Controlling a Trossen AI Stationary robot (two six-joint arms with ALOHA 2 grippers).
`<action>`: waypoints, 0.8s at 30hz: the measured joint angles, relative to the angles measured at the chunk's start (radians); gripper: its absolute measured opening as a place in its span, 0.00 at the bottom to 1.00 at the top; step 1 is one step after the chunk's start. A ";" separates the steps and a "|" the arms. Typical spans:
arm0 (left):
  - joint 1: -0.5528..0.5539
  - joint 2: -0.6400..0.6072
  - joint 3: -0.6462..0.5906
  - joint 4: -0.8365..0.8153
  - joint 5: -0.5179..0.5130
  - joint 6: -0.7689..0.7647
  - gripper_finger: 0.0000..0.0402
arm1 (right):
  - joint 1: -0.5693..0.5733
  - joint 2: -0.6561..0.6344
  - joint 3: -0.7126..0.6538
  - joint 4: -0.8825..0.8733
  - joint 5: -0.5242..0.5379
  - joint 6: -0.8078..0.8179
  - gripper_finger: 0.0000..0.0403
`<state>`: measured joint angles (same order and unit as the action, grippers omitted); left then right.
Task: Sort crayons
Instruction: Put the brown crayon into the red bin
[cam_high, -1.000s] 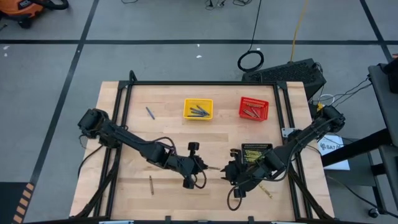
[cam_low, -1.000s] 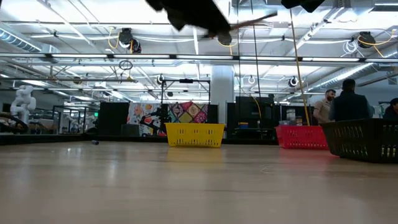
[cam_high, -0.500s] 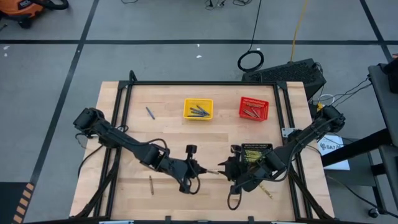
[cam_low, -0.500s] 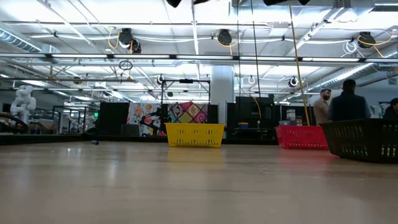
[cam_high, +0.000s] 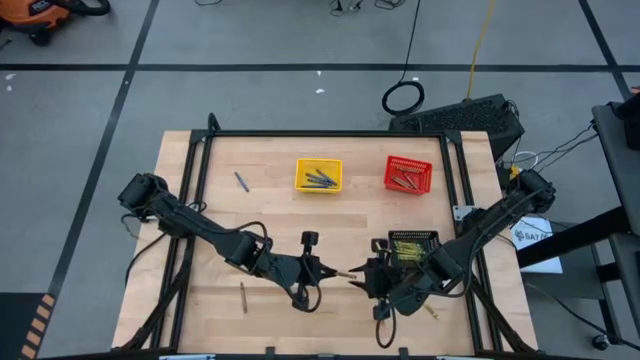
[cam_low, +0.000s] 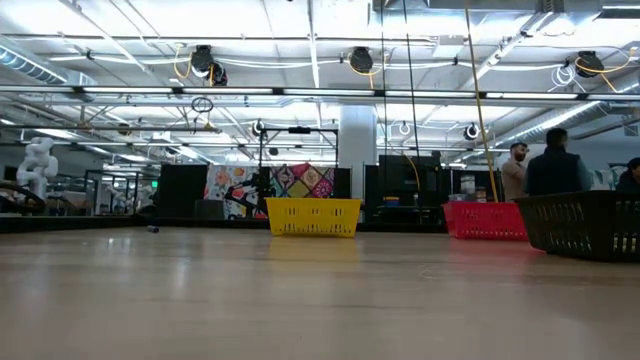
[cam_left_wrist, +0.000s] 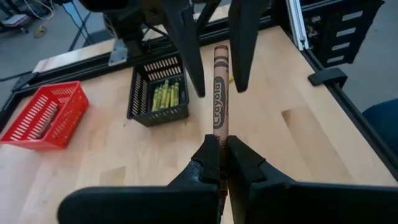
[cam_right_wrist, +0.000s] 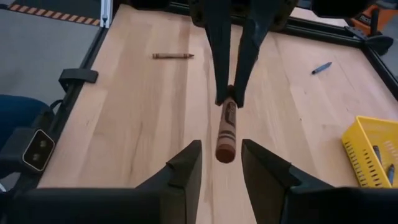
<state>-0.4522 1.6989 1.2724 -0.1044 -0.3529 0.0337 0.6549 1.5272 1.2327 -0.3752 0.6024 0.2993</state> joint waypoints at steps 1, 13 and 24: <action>0.000 0.000 0.000 0.003 -0.004 0.000 0.00 | 0.002 0.000 0.000 0.002 0.000 -0.001 0.25; 0.008 0.000 0.000 0.015 0.004 0.007 0.00 | 0.008 0.000 0.000 0.033 0.009 -0.015 0.25; 0.008 0.000 0.000 0.013 0.007 0.006 0.01 | 0.006 0.001 0.000 0.062 0.027 -0.017 0.25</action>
<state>-0.4446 1.6989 1.2724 -0.0914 -0.3454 0.0395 0.6604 1.5280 1.2327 -0.3130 0.6290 0.2820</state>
